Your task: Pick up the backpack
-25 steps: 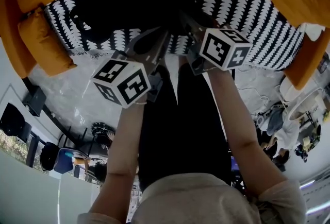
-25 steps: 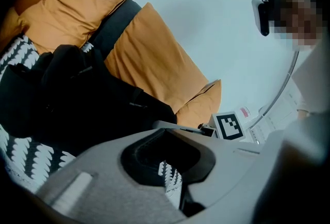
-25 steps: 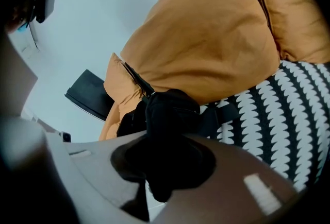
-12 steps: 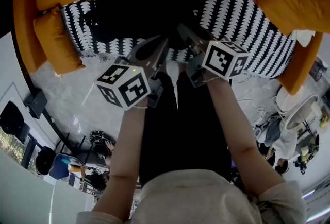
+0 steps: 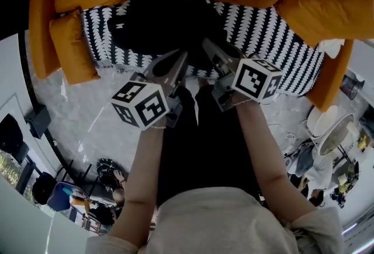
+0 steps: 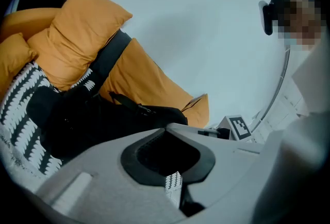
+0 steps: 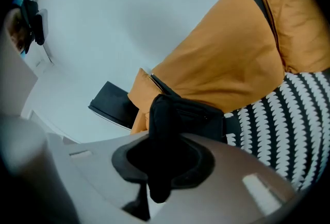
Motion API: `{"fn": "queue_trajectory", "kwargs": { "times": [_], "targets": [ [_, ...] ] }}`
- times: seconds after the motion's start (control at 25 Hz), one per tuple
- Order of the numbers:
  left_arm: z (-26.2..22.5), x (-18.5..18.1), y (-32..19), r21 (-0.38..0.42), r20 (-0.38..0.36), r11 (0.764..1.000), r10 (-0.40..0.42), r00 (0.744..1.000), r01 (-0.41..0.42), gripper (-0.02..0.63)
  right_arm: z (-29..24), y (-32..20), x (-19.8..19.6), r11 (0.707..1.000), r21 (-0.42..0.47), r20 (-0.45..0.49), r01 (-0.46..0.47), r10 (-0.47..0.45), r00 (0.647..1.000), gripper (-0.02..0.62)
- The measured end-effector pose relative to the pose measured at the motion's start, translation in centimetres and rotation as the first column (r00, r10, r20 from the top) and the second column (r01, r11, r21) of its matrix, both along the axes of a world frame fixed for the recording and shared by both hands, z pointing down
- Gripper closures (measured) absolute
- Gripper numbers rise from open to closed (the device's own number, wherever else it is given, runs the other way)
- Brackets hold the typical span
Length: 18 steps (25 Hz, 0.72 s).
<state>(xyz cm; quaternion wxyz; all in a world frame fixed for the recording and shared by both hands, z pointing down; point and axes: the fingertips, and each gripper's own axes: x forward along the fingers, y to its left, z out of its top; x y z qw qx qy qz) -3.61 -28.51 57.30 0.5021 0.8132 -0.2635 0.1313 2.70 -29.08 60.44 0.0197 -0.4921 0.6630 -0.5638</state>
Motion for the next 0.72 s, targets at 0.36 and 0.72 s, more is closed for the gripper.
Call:
{"fn": "queue_trajectory", "kwargs": {
  "times": [0.36,0.72],
  "targets": [
    [-3.0,-0.6,0.0,0.069,0.012,0.997,0.019,1.000,-0.019,0.598,-4.4,0.2,-0.2,0.999,0.027,0.016,-0.026,0.026,1.000,0.534],
    [-7.4,-2.5,0.1,0.149,0.010,0.989,0.004,1.000,-0.005,0.598,-10.6,0.0,-1.7,0.989,0.148,0.003,0.012,-0.013,1.000,0.534]
  ]
}}
